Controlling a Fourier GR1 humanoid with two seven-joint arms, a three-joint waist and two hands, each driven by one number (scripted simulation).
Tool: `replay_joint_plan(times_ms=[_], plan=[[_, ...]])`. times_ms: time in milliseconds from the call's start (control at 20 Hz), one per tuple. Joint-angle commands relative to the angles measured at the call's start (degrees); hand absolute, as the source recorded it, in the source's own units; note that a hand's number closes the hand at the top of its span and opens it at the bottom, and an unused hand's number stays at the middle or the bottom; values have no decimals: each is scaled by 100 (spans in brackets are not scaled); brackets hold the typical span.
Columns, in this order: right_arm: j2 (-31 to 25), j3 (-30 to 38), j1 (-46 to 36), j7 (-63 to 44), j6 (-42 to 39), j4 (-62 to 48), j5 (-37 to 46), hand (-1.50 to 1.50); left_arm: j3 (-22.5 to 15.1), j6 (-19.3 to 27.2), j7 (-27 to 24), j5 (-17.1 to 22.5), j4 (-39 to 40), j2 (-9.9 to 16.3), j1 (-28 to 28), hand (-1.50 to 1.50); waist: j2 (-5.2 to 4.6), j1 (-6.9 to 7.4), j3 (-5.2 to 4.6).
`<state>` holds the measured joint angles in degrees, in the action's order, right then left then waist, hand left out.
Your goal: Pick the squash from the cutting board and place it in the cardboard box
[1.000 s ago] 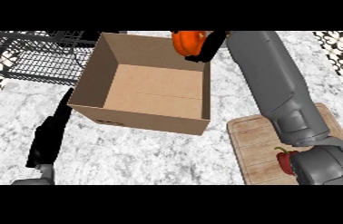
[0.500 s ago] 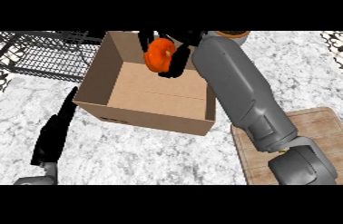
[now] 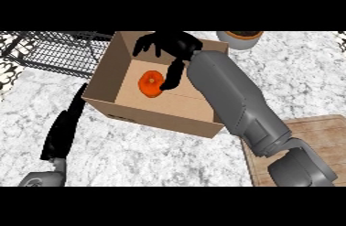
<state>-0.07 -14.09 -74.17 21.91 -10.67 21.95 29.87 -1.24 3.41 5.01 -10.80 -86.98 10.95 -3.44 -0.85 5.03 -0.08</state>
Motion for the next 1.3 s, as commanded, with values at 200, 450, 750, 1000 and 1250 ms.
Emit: replay_joint_plan(times_ms=[200,450,750,1000,1250], plan=[[7,-353,343,-136,311,126,-1409,-150,-35,-287,198,94,-101,98,-102,0,-42,187,6],[7,361,282,-77,604,83,-2376,-150,-14,-90,187,-31,28,-5,-315,0,-44,42,9],[7,1342,-23,35,311,-408,-3217,-150,106,-81,84,20,-26,48,-137,0,-60,-68,10],[-915,1931,-433,-214,174,-805,-3522,-150,8,78,60,-65,-89,-135,-37,0,-87,-53,9],[-1701,2161,-261,0,-282,-1122,-3630,-150,99,0,78,0,-1,-62,-133,0,-152,-16,14]])
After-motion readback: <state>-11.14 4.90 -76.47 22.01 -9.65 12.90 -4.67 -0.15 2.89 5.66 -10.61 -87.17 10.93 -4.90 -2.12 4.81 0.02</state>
